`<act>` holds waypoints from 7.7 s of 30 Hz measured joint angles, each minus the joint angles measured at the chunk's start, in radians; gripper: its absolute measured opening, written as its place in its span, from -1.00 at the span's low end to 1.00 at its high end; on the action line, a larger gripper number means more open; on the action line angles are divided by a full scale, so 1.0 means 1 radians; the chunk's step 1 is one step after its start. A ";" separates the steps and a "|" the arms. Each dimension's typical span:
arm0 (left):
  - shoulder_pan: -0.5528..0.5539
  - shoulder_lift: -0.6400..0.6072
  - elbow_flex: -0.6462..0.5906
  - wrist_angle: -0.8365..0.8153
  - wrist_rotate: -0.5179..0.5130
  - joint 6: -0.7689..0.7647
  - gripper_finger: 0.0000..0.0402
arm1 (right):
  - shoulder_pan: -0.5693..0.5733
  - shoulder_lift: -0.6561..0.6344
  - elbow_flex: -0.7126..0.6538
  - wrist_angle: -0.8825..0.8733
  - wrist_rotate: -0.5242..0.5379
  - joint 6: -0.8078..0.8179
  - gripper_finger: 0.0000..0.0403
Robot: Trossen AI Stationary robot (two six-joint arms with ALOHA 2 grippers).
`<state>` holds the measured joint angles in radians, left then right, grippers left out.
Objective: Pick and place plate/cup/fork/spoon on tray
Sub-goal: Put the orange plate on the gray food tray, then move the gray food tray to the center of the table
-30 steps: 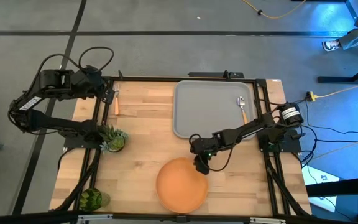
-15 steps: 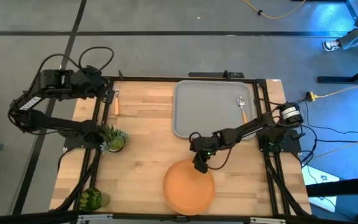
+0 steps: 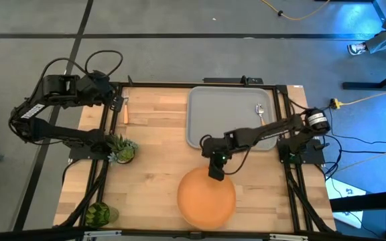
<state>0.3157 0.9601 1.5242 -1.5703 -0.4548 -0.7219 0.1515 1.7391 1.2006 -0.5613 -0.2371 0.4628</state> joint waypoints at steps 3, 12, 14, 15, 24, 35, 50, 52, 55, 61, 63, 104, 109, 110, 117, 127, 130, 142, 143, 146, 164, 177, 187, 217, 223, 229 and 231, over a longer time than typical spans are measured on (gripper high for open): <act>0.000 0.000 0.000 0.000 0.002 0.000 -1.00 | -0.033 -0.001 0.062 -0.130 0.011 -0.056 -0.97; 0.000 0.000 0.000 0.000 0.004 0.000 -1.00 | -0.164 -0.009 0.216 -0.424 0.089 -0.234 -0.97; 0.000 0.000 0.000 0.000 0.004 0.000 -1.00 | -0.201 -0.009 0.227 -0.435 0.089 -0.268 -0.97; 0.000 0.000 0.000 0.000 0.004 0.000 -1.00 | -0.221 -0.010 0.227 -0.435 0.090 -0.286 -0.97; 0.000 0.000 0.000 0.000 0.004 0.000 -1.00 | -0.433 -0.022 0.227 -0.453 0.129 -0.454 -0.97; 0.000 0.000 0.000 0.000 0.004 -0.005 -1.00 | -0.815 -0.021 0.154 -0.333 0.141 -0.576 -0.97; 0.000 0.002 0.000 0.001 0.004 -0.038 -1.00 | -1.016 -0.021 -0.133 -0.137 0.070 -0.569 -0.97; 0.000 0.002 0.000 0.001 0.004 -0.038 -1.00 | -1.016 -0.021 -0.158 -0.123 0.068 -0.568 -0.97; 0.000 0.002 0.000 0.003 0.004 -0.038 -1.00 | -1.016 -0.022 -0.176 -0.096 0.072 -0.568 -0.97; 0.000 0.002 0.000 0.021 0.004 -0.038 -1.00 | -1.015 -0.021 -0.165 -0.058 0.110 -0.569 -0.92; 0.000 0.002 0.000 0.021 0.004 -0.038 -1.00 | -1.015 -0.021 -0.165 -0.056 0.121 -0.547 -0.81; -0.028 0.002 0.000 0.013 0.483 0.157 -1.00 | -0.661 -0.231 0.252 -0.499 -0.080 -0.595 -0.48; -0.029 0.002 0.000 0.014 0.475 0.158 -1.00 | -0.517 -0.231 0.219 -0.498 0.073 -0.529 -0.48; -0.029 0.002 0.000 0.014 0.475 0.158 -1.00 | -0.500 -0.231 0.212 -0.509 0.110 -0.490 -0.48; -0.029 0.002 0.000 0.014 0.475 0.159 -1.00 | -0.440 -0.230 0.085 -0.672 0.202 -0.193 -0.48; -0.029 0.002 0.000 0.015 0.474 0.159 -1.00 | -0.434 -0.229 -0.189 -0.583 0.289 0.034 -0.48; -0.029 0.002 0.000 0.015 0.474 0.159 -1.00 | -0.432 -0.230 -0.239 -0.581 0.275 0.034 -0.48; -0.029 0.002 0.000 0.015 0.474 0.159 -1.00 | -0.424 -0.230 -0.378 -0.351 0.155 0.038 -0.48; -0.029 0.002 0.000 0.015 0.474 0.158 -1.00 | -0.420 -0.230 -0.388 -0.323 0.141 0.037 -0.48; -0.029 0.002 0.000 0.015 0.474 0.158 -1.00 | -0.406 -0.230 -0.411 -0.301 0.138 0.056 -0.48; -0.029 0.002 0.000 0.015 0.474 0.158 -1.00 | -0.343 -0.230 -0.423 -0.185 0.139 0.083 -0.48; -0.029 0.002 0.000 0.015 0.474 0.158 -1.00 | -0.319 -0.230 -0.423 -0.179 0.208 0.046 -0.48; -0.028 0.002 0.000 0.015 0.473 0.159 -1.00 | -0.314 -0.209 -0.423 -0.133 0.208 0.021 -0.48; -0.028 0.002 0.000 0.015 0.473 0.158 -1.00 | -0.157 -0.145 -0.413 0.059 0.153 0.089 -0.47; -0.028 0.002 0.000 0.015 0.474 0.158 -1.00 | -0.099 -0.130 -0.412 0.094 0.153 0.112 -0.47; -0.028 0.002 0.000 0.015 0.474 0.158 -1.00 | -0.040 -0.117 -0.410 0.118 0.149 0.135 -0.47; -0.028 0.002 0.000 0.015 0.474 0.158 -1.00 | -0.023 -0.116 -0.410 0.133 0.149 0.136 -0.47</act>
<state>0.2874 0.9619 1.5242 -1.5552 0.0189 -0.5636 0.1287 1.6234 0.7906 -0.4283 -0.0884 0.5986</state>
